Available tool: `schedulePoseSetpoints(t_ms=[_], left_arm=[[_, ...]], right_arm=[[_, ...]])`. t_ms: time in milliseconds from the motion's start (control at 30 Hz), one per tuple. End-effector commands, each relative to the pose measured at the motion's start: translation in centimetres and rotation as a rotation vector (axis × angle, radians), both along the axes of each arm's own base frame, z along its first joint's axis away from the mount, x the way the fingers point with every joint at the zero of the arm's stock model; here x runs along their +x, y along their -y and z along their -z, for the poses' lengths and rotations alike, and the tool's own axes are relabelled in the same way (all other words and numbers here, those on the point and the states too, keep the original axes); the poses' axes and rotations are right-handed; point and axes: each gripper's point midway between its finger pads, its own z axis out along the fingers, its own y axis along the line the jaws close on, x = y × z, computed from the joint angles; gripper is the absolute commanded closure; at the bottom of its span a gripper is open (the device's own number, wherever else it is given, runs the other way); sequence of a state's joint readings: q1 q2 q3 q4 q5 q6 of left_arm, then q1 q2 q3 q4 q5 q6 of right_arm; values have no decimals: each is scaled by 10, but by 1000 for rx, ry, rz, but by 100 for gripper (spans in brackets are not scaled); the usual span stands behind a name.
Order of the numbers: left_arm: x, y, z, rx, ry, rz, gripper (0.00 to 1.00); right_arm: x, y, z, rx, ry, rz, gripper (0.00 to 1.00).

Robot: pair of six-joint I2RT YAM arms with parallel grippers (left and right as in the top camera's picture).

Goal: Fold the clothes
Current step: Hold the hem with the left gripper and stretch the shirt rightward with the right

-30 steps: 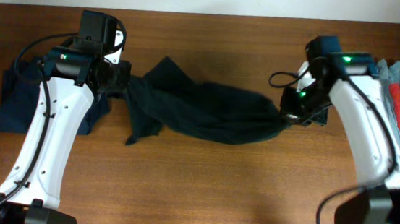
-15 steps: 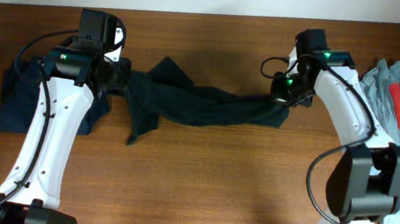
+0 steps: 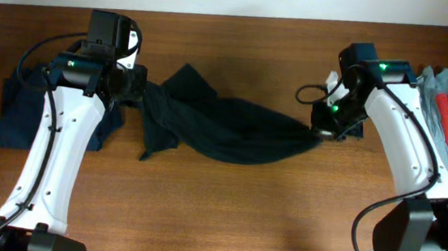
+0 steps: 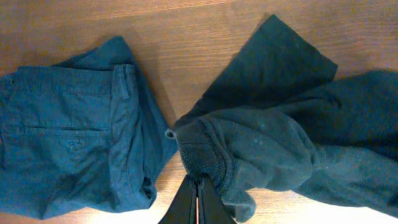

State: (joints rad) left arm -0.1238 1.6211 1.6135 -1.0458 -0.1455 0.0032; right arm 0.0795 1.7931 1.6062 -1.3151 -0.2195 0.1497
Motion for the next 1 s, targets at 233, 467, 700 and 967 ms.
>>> schedulePoseSetpoints(t_ms=[233, 467, 700, 967], left_arm=[[2, 3, -5, -18, 20, 23, 99], [2, 4, -5, -20, 19, 24, 99], [4, 4, -6, -21, 27, 24, 98], [5, 4, -7, -22, 34, 25, 98]], right_arm=[[96, -11, 68, 24, 176, 20, 20], [60, -2, 77, -22, 26, 24, 22], [23, -10, 92, -21, -115, 17, 31], [37, -44, 132, 110, -15, 95, 71]])
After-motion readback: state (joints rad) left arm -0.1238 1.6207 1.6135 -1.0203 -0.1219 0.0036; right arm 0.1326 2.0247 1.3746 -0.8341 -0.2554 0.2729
